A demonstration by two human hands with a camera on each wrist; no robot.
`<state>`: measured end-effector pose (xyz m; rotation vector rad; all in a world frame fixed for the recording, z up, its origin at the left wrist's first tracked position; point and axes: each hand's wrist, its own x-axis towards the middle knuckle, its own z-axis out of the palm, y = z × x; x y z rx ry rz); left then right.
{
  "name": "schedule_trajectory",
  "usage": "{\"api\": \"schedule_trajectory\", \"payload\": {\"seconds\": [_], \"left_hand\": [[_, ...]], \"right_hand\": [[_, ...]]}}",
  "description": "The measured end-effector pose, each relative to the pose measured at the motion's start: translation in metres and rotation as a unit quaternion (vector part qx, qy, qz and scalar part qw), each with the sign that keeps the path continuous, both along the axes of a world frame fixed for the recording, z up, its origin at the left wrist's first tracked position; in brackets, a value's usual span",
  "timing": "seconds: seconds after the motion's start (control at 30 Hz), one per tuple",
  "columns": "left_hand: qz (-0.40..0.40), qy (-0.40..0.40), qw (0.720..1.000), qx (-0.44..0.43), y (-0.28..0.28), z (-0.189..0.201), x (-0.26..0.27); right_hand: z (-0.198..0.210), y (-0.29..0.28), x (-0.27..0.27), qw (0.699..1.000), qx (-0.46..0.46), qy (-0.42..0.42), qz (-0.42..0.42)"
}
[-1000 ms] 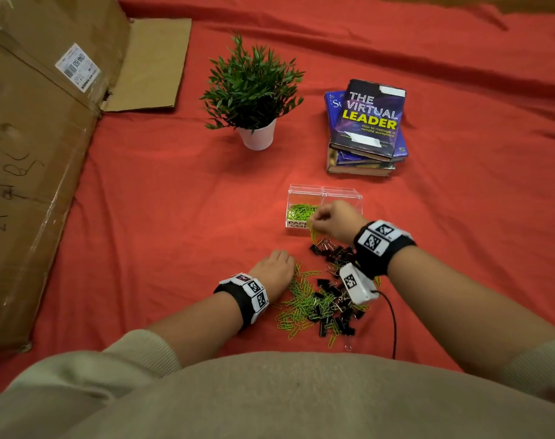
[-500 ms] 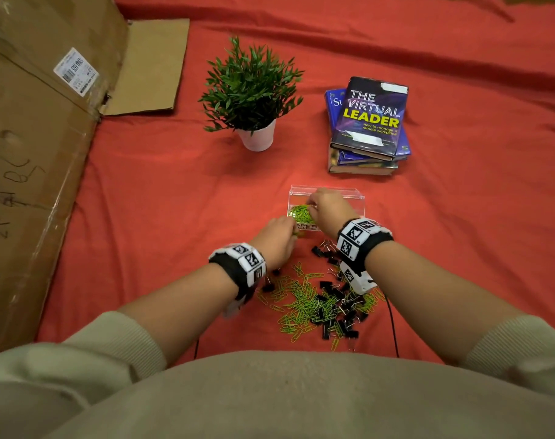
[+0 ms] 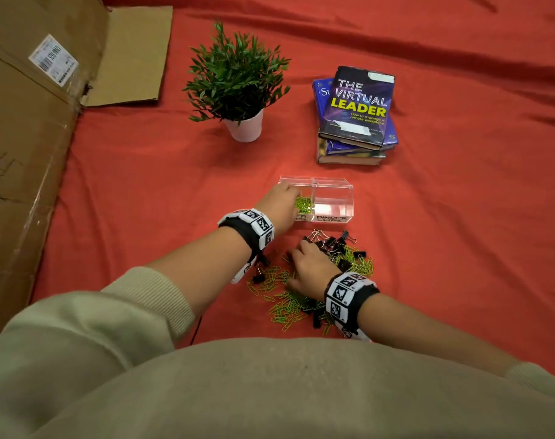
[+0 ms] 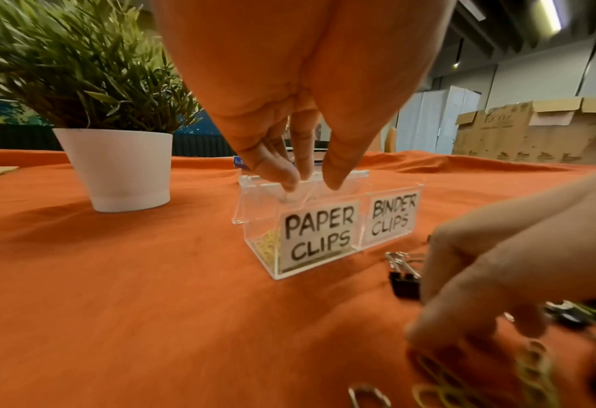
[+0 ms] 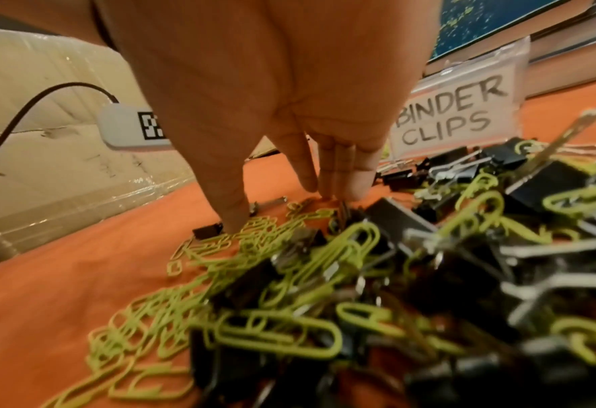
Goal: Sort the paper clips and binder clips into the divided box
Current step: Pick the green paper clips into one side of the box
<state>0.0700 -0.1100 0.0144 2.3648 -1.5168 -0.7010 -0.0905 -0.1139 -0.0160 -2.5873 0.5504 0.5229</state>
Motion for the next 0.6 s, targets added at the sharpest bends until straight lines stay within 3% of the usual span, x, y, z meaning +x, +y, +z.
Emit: {"api": "schedule_trajectory", "payload": {"seconds": [0.1,0.3,0.6], "left_hand": [[-0.001,0.005,1.000,-0.019,0.033,0.000,-0.009],[-0.087,0.014,0.990,0.110,0.105,-0.026,-0.034],[-0.116,-0.038,0.984,0.130,0.119,-0.032,-0.048]], "right_hand": [[-0.005,0.009,-0.005,1.000,-0.006,-0.007,0.017],[-0.010,0.019,-0.015,0.999,0.034,-0.022,0.004],[-0.008,0.018,-0.013,0.993,0.087,-0.019,-0.072]]}}
